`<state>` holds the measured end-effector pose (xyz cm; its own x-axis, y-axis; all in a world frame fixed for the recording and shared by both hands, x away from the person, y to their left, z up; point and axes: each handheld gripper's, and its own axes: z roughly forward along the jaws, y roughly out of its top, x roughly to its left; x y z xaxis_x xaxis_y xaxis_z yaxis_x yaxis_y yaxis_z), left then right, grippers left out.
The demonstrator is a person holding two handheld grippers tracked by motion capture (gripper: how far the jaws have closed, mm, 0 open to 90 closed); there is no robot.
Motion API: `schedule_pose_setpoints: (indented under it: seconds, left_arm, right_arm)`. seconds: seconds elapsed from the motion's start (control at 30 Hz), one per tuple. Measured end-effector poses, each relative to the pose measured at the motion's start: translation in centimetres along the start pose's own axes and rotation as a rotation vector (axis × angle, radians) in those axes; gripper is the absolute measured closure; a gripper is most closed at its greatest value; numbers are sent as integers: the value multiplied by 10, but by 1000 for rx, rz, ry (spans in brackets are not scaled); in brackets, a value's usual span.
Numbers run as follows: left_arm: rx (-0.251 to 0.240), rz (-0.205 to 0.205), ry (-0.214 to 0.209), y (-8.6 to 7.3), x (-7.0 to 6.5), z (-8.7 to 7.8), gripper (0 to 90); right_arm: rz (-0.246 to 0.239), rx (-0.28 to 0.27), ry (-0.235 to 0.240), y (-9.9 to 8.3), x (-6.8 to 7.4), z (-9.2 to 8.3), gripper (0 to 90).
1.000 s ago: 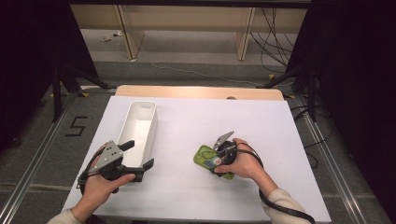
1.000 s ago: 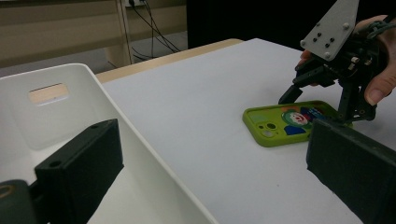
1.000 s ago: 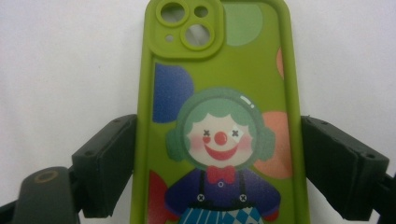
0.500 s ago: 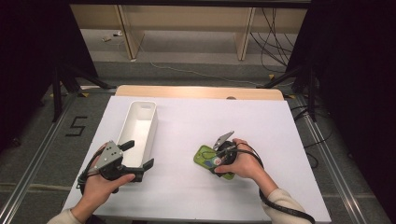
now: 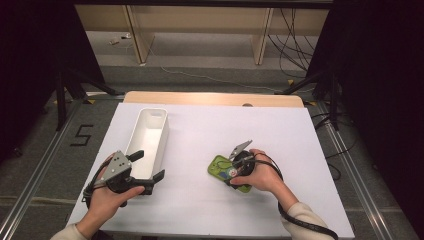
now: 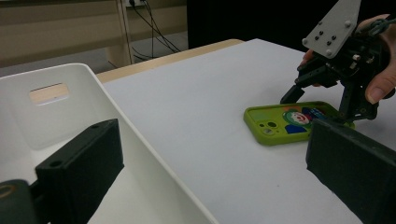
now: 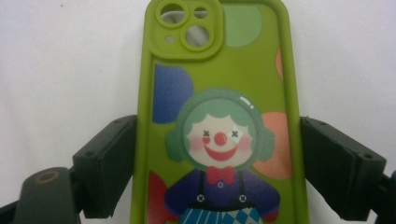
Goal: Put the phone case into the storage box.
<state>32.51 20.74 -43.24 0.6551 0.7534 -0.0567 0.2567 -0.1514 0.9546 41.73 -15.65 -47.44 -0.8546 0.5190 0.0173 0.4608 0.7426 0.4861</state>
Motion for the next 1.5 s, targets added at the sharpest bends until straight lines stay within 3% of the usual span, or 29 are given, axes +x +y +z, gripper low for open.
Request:
schedule_pose_setpoints:
  seconds: [0.23, 0.37, 0.73, 1.2, 1.5]
  left_arm:
    - [0, 0, -1, 0, 0, 0, 39]
    - [0, 0, -1, 0, 0, 0, 39]
    - [0, 1, -2, 0, -1, 0, 42]
    - [0, -1, -4, 0, -2, 1, 46]
    - [-7, -16, -22, 7, -9, 7, 68]
  right_arm:
    - [20, -32, -2, 1, 0, -7, 169]
    - [8, -60, -17, 1, -1, -10, 169]
    - [7, -184, -50, 0, -1, -23, 169]
    - [36, -280, -72, -4, 4, -36, 169]
    - [68, -380, -107, -9, 9, -44, 169]
